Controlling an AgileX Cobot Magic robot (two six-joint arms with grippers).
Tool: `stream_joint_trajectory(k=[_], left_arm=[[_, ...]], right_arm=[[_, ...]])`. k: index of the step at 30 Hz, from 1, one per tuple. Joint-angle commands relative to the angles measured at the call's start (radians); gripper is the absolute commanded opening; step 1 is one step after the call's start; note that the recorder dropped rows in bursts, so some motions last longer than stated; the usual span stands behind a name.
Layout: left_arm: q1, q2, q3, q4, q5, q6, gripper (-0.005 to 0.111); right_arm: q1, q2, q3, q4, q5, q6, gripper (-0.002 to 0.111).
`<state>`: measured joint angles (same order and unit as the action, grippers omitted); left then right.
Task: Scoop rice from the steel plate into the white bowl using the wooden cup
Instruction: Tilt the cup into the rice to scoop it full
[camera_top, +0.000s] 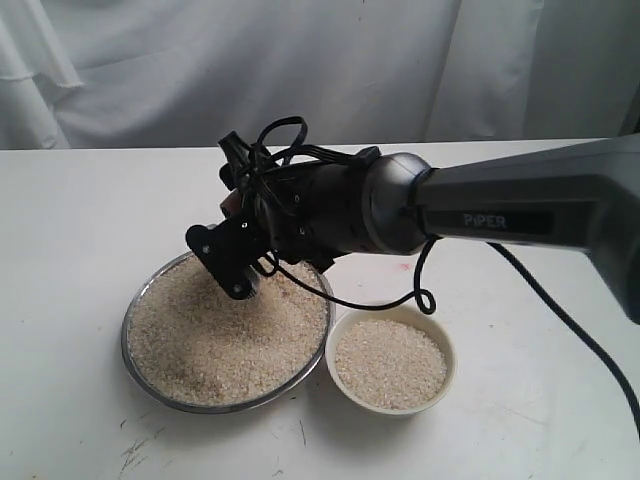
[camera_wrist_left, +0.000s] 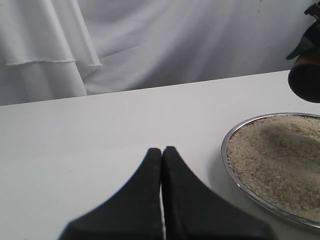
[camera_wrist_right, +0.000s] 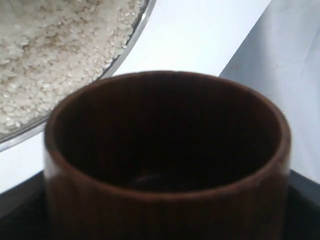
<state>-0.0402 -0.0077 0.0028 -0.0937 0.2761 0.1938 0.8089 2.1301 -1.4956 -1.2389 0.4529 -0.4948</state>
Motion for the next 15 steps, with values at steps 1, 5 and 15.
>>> stream_joint_trajectory(k=[1,5,15], left_arm=[[-0.007,0.008,-0.003,-0.001,-0.01,-0.002,0.0],[-0.007,0.008,-0.003,-0.001,-0.01,-0.002,0.0],[-0.007,0.008,-0.003,-0.001,-0.01,-0.003,0.0]], right_arm=[[-0.005,-0.004,-0.009,-0.065,-0.015,-0.004,0.0],[-0.005,0.015,-0.009,-0.094,-0.012,-0.006,0.0],[0.029,0.082,-0.009,-0.164,0.017,-0.008,0.0]])
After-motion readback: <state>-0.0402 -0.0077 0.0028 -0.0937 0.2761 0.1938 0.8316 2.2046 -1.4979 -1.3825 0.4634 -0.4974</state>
